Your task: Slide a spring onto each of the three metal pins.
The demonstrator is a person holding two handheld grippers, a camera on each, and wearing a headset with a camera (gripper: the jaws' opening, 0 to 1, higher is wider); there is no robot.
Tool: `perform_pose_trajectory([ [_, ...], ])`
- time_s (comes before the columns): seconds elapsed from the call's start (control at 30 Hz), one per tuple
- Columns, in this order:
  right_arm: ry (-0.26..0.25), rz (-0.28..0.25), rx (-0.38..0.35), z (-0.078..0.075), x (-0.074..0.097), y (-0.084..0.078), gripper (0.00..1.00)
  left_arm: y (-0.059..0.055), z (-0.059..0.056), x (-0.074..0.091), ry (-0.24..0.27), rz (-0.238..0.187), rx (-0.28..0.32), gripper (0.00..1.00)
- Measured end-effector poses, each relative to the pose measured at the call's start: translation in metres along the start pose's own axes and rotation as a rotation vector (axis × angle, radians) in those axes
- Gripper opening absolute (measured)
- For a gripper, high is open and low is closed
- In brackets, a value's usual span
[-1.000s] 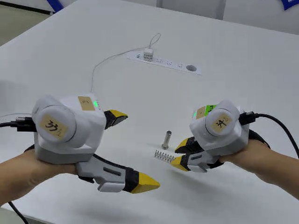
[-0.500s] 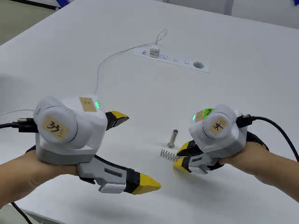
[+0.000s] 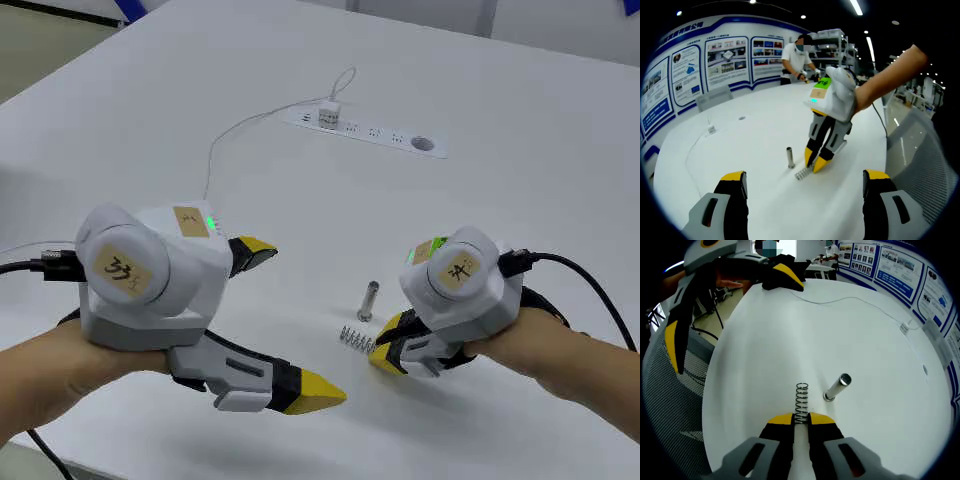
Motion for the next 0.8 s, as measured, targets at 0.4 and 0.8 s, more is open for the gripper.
perform_pose_trajectory([
  [0.4, -0.019, -0.055, 0.010, 0.002, 0.032, 0.012, 0.11, 0.016, 0.003, -0.004, -0.001, -0.035, -0.028, 0.89],
  [0.8, -0.040, -0.095, 0.133, 0.017, 0.073, 0.016, 0.11, 0.029, -0.013, -0.011, -0.066, -0.076, -0.047, 0.79],
])
Point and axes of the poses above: the centre of the closed fingertips' face, and the gripper's own axes: x roughly backward along the fingers, z roughly to its left, y roughly out of its top, the point moved 3 cm from there along x, roughly backward along the fingers, and after that the axes turned 6 degrees about -x, right-handed, at the moved point
